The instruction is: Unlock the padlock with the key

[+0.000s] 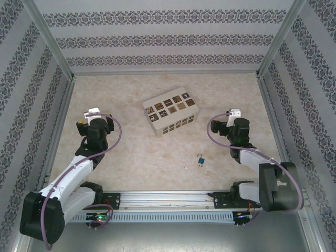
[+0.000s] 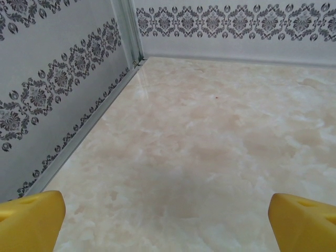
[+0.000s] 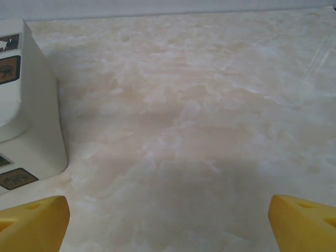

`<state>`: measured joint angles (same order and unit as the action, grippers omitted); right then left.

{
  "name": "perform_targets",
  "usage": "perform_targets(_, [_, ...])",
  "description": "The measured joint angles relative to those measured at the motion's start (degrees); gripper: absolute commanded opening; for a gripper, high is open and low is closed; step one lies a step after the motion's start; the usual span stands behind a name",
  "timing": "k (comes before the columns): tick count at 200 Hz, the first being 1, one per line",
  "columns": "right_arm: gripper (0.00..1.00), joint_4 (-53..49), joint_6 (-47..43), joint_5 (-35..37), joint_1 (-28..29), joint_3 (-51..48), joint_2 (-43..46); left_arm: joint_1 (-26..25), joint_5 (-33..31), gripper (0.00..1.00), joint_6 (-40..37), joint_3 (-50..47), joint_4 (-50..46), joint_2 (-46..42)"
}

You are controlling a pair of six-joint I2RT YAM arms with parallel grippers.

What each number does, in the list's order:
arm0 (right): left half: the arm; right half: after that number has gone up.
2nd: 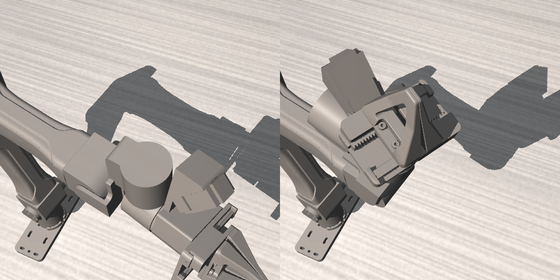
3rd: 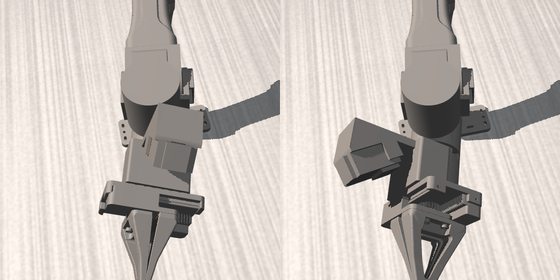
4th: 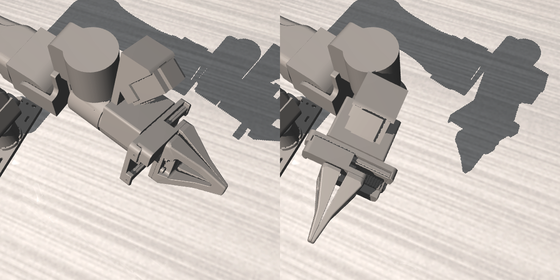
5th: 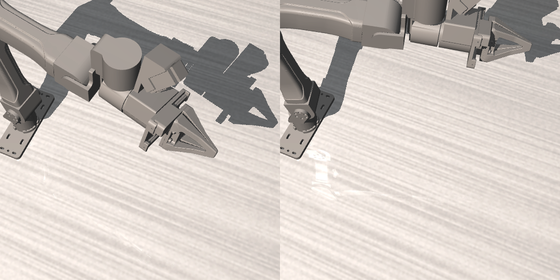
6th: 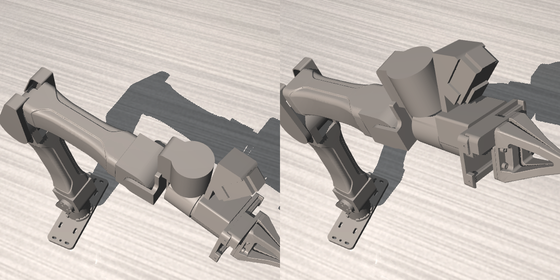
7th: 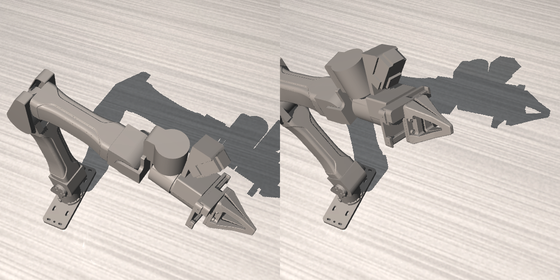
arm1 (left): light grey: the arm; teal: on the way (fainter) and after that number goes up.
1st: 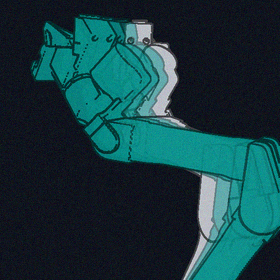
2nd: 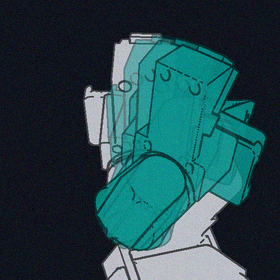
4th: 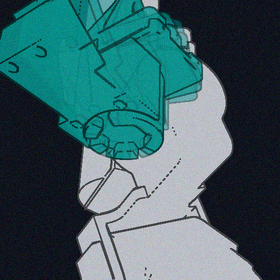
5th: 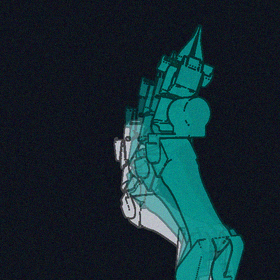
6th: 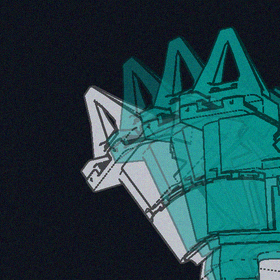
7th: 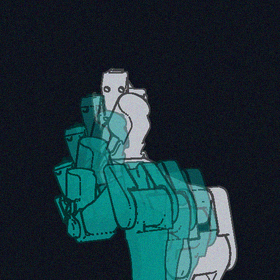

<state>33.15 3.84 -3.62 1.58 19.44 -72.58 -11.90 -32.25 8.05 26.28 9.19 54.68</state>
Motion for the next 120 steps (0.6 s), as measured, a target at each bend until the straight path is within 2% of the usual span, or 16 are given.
perform_targets(67, [0.98,15.63,-4.31,-4.04,-0.35,-0.50,-9.11,0.04,-0.59,0.99,0.00,-1.33,-0.72,1.44])
perform_targets(120, [0.98,20.57,-3.78,-7.39,-3.34,-0.63,-15.26,0.81,-0.59,0.99,-0.04,-3.04,-0.61,1.86])
